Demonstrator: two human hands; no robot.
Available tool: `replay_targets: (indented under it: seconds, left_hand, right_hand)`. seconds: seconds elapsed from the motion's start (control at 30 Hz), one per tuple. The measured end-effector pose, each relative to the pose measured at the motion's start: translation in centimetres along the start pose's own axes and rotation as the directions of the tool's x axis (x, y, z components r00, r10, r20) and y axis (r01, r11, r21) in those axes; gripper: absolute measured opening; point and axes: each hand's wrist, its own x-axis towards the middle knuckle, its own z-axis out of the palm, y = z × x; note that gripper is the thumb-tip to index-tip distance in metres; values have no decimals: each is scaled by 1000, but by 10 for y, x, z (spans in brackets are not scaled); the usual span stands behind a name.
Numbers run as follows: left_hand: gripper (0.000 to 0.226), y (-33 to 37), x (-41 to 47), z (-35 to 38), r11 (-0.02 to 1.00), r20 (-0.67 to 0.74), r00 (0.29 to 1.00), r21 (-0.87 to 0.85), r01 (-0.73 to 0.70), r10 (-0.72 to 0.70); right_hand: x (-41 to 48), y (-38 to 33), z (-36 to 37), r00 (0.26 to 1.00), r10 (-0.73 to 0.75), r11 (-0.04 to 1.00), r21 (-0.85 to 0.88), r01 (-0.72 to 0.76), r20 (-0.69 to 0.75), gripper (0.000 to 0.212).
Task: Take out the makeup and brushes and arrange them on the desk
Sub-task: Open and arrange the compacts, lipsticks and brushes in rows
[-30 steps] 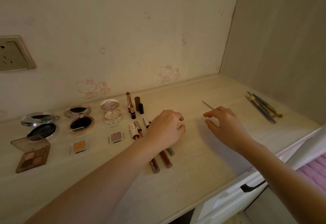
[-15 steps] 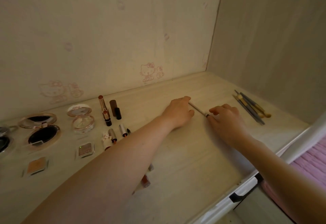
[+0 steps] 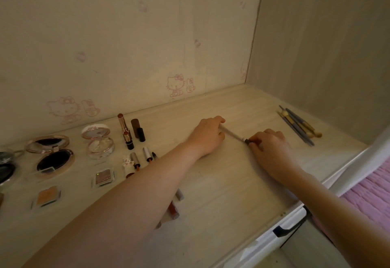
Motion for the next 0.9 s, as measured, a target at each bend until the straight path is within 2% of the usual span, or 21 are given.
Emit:
replay_targets:
  seconds: [0.1,0.27,0.47,0.6,0.73,0.9]
  left_hand:
    - [39,-3,-16,-10,1000,-108,994,-10,-21,20]
    - [17,-8,-51,-46,993,-274,962,-111,-33,1]
    - [13,-13,-108,-93,950,-257,962,-312,5,-90]
    - [10,-22,-145,-117,940,-270,958,-340,1,-99]
    - [9,-39,-185,-137,966,-299,951,-260,3,-83]
    - [12,-62,-240,-155,996,-262,964,86,-21,43]
  right_hand:
    - [-9,-8,-2,999,-18,999,40,19,-43,19]
    - [-22,-31,-11,995,-59,979,189,74,-85,13]
    - [-39,-74,-26,993,-104,937,328,118,-60,14]
    - [-51,-102,-29,984,-177,935,307,177,-27,16]
    - [-63,-135,-27,968,-250,912,340,232,10,17]
    - [-76,-181,-17,930,-367,879,343,332,38,21]
